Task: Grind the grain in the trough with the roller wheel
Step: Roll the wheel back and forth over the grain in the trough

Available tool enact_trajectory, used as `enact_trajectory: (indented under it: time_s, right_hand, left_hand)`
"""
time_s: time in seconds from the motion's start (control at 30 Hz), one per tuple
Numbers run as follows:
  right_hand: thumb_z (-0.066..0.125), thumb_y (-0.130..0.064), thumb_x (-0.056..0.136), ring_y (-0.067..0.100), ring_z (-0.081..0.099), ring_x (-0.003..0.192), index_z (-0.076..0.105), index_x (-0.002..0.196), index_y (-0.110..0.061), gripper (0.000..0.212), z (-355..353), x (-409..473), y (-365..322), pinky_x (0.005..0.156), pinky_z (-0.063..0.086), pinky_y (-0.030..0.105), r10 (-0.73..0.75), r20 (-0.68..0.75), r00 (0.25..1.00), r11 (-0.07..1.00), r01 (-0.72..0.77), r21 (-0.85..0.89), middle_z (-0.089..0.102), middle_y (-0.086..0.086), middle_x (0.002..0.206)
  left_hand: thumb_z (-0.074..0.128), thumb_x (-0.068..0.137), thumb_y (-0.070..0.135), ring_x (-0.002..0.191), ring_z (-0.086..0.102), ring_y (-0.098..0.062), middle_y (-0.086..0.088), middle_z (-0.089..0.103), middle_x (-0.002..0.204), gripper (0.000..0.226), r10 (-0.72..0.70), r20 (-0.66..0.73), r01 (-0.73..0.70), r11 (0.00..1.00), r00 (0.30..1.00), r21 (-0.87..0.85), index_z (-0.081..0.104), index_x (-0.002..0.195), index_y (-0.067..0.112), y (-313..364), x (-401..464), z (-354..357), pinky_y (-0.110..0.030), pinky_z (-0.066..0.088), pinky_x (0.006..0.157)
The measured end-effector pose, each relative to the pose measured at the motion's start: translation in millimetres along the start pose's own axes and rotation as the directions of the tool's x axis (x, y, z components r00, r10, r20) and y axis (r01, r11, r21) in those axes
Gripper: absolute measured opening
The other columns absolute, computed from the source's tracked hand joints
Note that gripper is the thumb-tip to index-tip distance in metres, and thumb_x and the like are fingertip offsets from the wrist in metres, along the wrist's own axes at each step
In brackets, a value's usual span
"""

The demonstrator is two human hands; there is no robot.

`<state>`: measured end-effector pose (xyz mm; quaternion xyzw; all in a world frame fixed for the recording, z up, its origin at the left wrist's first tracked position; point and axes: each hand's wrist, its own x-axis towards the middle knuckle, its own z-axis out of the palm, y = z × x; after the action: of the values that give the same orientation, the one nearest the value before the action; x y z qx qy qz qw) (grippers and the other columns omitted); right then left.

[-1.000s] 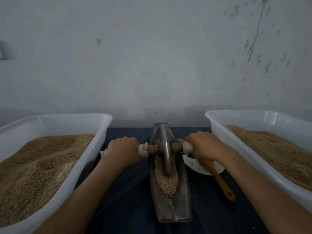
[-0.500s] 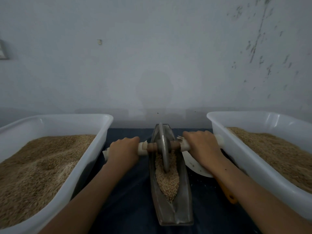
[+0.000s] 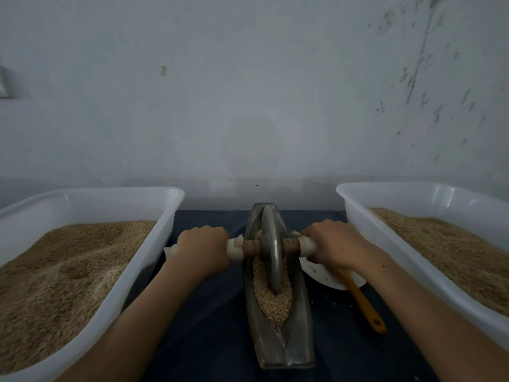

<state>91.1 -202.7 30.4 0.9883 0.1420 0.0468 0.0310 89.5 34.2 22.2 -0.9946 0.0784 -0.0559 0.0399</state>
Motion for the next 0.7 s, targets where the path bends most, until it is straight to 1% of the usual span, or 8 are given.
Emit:
enact_trajectory:
  time_s: [0.07,0.17,0.27,0.33,0.43,0.53,0.6,0.7]
  right_hand:
    - [0.055,-0.028,0.089,0.020,0.060,0.083,0.045,0.080,-0.030,0.013,7,3,-1,0.064,0.036,0.030,0.013,-0.131,0.991,1.000,-0.016,-0.026,0.062,-0.003,0.089]
    - [0.051,-0.024,0.090,0.021,0.060,0.083,0.039,0.081,-0.027,0.015,18,7,-2,0.063,0.027,0.030,-0.007,-0.347,0.938,0.994,-0.032,-0.105,0.063,-0.004,0.089]
    - [0.051,-0.021,0.089,0.022,0.059,0.084,0.038,0.083,-0.027,0.016,22,8,-2,0.064,0.026,0.031,-0.024,-0.401,0.916,0.987,-0.041,-0.153,0.063,-0.003,0.089]
    - [0.052,-0.023,0.089,0.022,0.059,0.085,0.040,0.083,-0.027,0.014,17,7,-2,0.065,0.030,0.031,-0.019,-0.338,0.941,0.990,-0.029,-0.137,0.063,-0.003,0.091]
    - [0.059,-0.027,0.087,0.020,0.061,0.087,0.054,0.090,-0.029,0.007,3,3,0,0.067,0.042,0.031,-0.012,-0.108,0.994,0.998,0.004,-0.066,0.065,-0.003,0.096]
    - [0.069,-0.029,0.082,0.018,0.063,0.089,0.063,0.105,-0.027,0.024,-8,-1,1,0.072,0.049,0.030,-0.016,0.112,0.994,1.000,0.017,-0.012,0.067,-0.001,0.099]
    - [0.072,-0.030,0.081,0.017,0.063,0.091,0.064,0.110,-0.027,0.031,-11,-3,2,0.078,0.052,0.032,-0.015,0.173,0.985,1.000,0.013,0.014,0.068,-0.001,0.102]
    - [0.069,-0.030,0.082,0.017,0.063,0.089,0.064,0.105,-0.029,0.023,-7,-1,2,0.075,0.051,0.032,-0.007,0.120,0.993,1.000,0.006,0.011,0.068,-0.002,0.099]
  left_hand:
    - [0.058,0.087,0.032,0.084,0.059,-0.016,0.002,0.061,0.093,0.013,-0.002,-0.073,0.000,1.000,0.997,-0.031,0.053,0.094,0.022,0,-1,3,-0.031,0.049,0.077]
    - [0.056,0.089,0.036,0.077,0.053,-0.014,0.005,0.056,0.087,0.016,-0.012,-0.198,-0.003,0.997,0.980,-0.075,0.044,0.088,0.026,0,-2,10,-0.029,0.043,0.072]
    - [0.057,0.088,0.036,0.073,0.048,-0.012,0.008,0.049,0.081,0.018,-0.014,-0.217,-0.004,0.997,0.976,-0.082,0.042,0.086,0.026,-2,-1,13,-0.028,0.040,0.069]
    - [0.056,0.088,0.035,0.073,0.050,-0.012,0.007,0.050,0.080,0.014,-0.011,-0.179,-0.002,0.997,0.984,-0.071,0.047,0.087,0.024,-3,0,13,-0.028,0.041,0.069]
    - [0.059,0.085,0.033,0.075,0.054,-0.014,0.006,0.052,0.079,0.015,-0.011,-0.041,0.010,0.999,0.999,-0.039,0.056,0.093,0.021,-3,3,7,-0.028,0.046,0.071]
    - [0.062,0.080,0.034,0.073,0.051,-0.015,0.007,0.046,0.072,0.018,0.000,0.060,0.000,1.000,0.998,0.003,0.053,0.089,0.022,-3,3,-1,-0.029,0.045,0.071]
    - [0.063,0.079,0.035,0.073,0.051,-0.014,0.008,0.046,0.071,0.020,0.016,0.069,-0.018,0.999,0.997,0.027,0.048,0.085,0.023,-3,2,-3,-0.029,0.044,0.071]
    - [0.062,0.081,0.034,0.075,0.054,-0.015,0.007,0.050,0.074,0.018,0.012,0.042,-0.013,1.000,0.999,0.010,0.050,0.086,0.022,-2,1,-2,-0.029,0.047,0.073]
